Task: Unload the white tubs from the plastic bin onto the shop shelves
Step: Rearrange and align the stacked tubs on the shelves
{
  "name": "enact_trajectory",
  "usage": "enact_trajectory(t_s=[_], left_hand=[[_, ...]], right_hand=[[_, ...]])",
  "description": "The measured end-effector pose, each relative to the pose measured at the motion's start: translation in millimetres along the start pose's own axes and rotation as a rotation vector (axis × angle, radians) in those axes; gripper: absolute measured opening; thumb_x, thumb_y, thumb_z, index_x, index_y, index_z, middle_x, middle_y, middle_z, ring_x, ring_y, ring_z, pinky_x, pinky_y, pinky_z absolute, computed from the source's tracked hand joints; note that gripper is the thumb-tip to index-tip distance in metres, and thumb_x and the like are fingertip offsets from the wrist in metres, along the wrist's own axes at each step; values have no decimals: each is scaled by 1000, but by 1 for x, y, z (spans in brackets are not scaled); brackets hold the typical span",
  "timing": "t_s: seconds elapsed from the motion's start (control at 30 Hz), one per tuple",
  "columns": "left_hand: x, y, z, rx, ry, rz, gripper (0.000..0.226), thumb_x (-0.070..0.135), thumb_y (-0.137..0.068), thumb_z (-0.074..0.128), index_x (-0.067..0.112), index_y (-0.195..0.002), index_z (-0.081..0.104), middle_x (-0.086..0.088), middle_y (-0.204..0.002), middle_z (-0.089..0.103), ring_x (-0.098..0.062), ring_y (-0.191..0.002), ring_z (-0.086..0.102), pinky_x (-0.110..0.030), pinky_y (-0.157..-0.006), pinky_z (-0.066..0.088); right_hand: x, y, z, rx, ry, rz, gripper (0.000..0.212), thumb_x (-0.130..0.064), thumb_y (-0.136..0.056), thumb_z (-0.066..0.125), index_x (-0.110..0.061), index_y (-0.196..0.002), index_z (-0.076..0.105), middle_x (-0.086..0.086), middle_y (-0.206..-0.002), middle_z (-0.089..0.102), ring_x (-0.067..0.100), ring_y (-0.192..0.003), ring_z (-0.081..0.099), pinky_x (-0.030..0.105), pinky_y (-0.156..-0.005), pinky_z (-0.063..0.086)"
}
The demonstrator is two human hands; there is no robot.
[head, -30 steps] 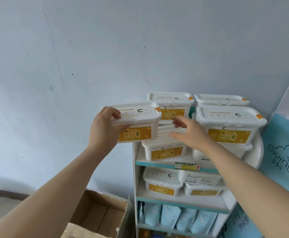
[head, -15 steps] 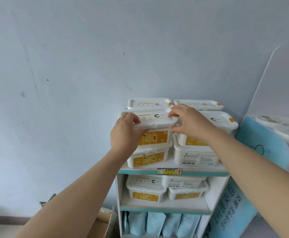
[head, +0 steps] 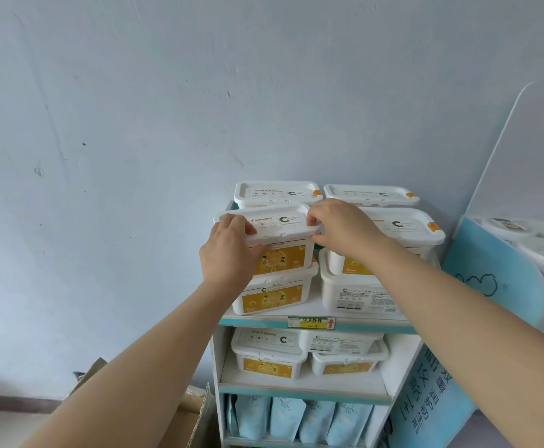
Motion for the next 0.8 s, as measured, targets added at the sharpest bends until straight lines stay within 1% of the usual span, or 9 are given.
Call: enact_trajectory(t_s=[0.1, 0.17, 0.2, 0.23, 0.27, 0.33, 0.43, 0.63, 0.8], left_hand=[[0, 6, 4, -33, -25, 66, 37, 43, -79, 71, 24, -104, 51, 9, -115, 48, -15, -104, 49, -29, -73, 47], [-2, 14, 8, -80, -55, 129, 54, 43, -72, 77, 24, -113, 46, 6, -125, 41, -17, -116, 42, -32, -87, 49], [-5, 18, 10, -93, -115, 157, 68, 46, -67, 80, 26, -119, 41, 3, -133, 36, -20, -127, 34, -37, -101, 43], [-9, 22, 12, -101, -204, 176, 82, 50, -62, 82, 28, -126, 35, -1, -140, 28, -24, -136, 23, -42, -112, 29], [-14, 26, 14, -108, -292, 184, 93, 53, -58, 82, 30, -130, 27, -4, -146, 20, -28, -142, 11, -47, -117, 16], [-20, 28, 17, -106, -380, 199, 100, 54, -58, 82, 33, -133, 19, -8, -150, 14, -31, -144, 2, -52, -118, 4], [-22, 22, 18, -99, -408, 202, 102, 52, -59, 82, 31, -133, 16, -9, -150, 15, -31, -144, 7, -52, -118, 3], [-28, 6, 24, -126, -358, 229, 106, 44, -59, 85, 31, -132, 10, -3, -152, 16, -26, -143, 13, -50, -118, 5], [-27, -5, 28, -145, -269, 282, 108, 37, -52, 90, 25, -136, 22, -7, -149, 20, -28, -137, 27, -42, -118, 17]], right_hand=[[-2, 4, 2, 14, -9, -6, 18, -24, -80, 70, -16, -95, 63, -1, -99, 61, 14, -91, 51, 29, -74, 46], [-5, 6, 3, 23, -13, -15, 23, -30, -79, 71, -16, -94, 63, -2, -98, 60, 15, -93, 51, 30, -74, 46], [-5, 6, 2, 28, -17, -20, 24, -32, -79, 71, -15, -94, 63, -2, -97, 60, 16, -93, 51, 31, -74, 46], [-6, 6, 2, 30, -21, -22, 24, -33, -79, 71, -15, -93, 63, -2, -96, 60, 16, -93, 52, 31, -74, 46], [-6, 7, 1, 29, -22, -21, 24, -34, -80, 71, -15, -92, 63, -2, -95, 60, 16, -93, 51, 31, -74, 46], [-7, 7, 0, 28, -11, -23, 25, -36, -81, 70, -15, -92, 63, -2, -95, 60, 15, -92, 50, 31, -73, 45], [-8, 8, -3, 38, -5, -19, 26, -38, -81, 69, -15, -92, 63, -2, -95, 60, 11, -87, 45, 27, -69, 38], [-7, 15, -6, 97, -11, 24, 32, -44, -78, 70, -16, -93, 66, -4, -97, 59, 11, -92, 47, 24, -69, 32], [-4, 15, -4, 93, -27, 38, 31, -42, -80, 70, -16, -95, 66, -4, -100, 57, 13, -100, 48, 24, -71, 33]])
Point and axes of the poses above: each hand's wrist, its own y-axis away from the middle knuckle, its own z-axis out of the palm, x = y × z, the point moved 10 cm from there along -y, towards the middle knuckle
